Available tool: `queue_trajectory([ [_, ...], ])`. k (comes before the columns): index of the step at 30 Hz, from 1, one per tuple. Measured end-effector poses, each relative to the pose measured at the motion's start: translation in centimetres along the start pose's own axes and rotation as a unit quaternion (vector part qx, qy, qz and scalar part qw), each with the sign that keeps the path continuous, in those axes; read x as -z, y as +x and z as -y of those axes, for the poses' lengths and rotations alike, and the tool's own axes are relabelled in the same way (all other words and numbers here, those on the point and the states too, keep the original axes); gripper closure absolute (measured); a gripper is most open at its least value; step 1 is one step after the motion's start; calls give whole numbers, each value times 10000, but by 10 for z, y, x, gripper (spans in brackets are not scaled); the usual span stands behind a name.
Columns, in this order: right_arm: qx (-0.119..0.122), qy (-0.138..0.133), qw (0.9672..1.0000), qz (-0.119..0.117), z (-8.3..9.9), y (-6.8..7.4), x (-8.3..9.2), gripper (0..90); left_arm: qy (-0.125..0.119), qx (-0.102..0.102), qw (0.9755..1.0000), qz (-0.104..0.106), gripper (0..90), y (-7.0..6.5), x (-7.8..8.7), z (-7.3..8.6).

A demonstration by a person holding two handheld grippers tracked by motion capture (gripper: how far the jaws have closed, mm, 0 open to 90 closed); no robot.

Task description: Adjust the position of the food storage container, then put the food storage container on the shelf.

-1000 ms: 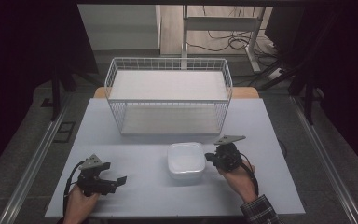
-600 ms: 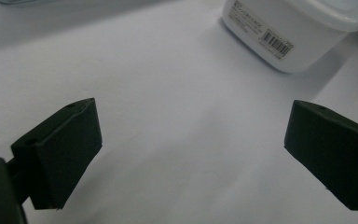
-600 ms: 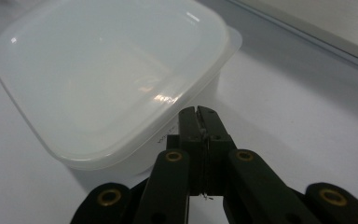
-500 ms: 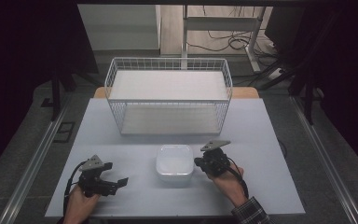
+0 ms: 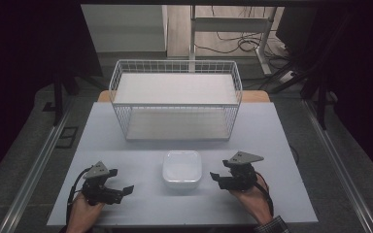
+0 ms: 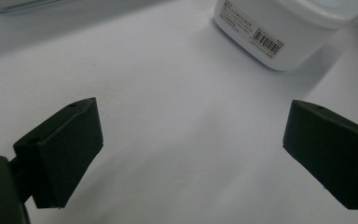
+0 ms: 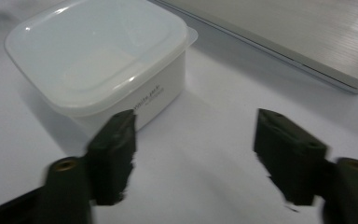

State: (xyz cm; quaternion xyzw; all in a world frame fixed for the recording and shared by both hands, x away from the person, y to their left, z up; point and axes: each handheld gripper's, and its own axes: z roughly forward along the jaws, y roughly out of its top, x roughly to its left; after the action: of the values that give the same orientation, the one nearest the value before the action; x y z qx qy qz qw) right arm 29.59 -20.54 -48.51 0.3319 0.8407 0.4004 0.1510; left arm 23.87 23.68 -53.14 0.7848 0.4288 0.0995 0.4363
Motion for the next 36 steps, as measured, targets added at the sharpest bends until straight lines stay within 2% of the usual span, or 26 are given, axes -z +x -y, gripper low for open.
queue_trajectory([
  [4, 67, -7, 9999, 123, 8, 3, 1, 115, 21, -13, 10000, -22, 47, 0, 0, 0],
  [10, 72, 161, 9998, 135, 18, 1, -1, 41, 57, -76, 9999, -107, 40, 0, -2, 1],
  [14, -24, 106, 9999, 31, 18, -1, -1, 25, 30, -49, 9999, -88, 35, 0, -3, 1],
  [21, 49, 147, 9999, 4, 16, 0, -3, 21, 117, 19, 9999, -21, 39, -3, -6, -3],
  [31, -43, 26, 10000, -86, 4, 1, -7, 20, 244, -211, 9994, 108, 43, -21, -20, -28],
  [36, -81, 27, 9998, -162, -6, 5, -9, 22, 241, -310, 9988, 301, 47, -29, -25, -44],
])
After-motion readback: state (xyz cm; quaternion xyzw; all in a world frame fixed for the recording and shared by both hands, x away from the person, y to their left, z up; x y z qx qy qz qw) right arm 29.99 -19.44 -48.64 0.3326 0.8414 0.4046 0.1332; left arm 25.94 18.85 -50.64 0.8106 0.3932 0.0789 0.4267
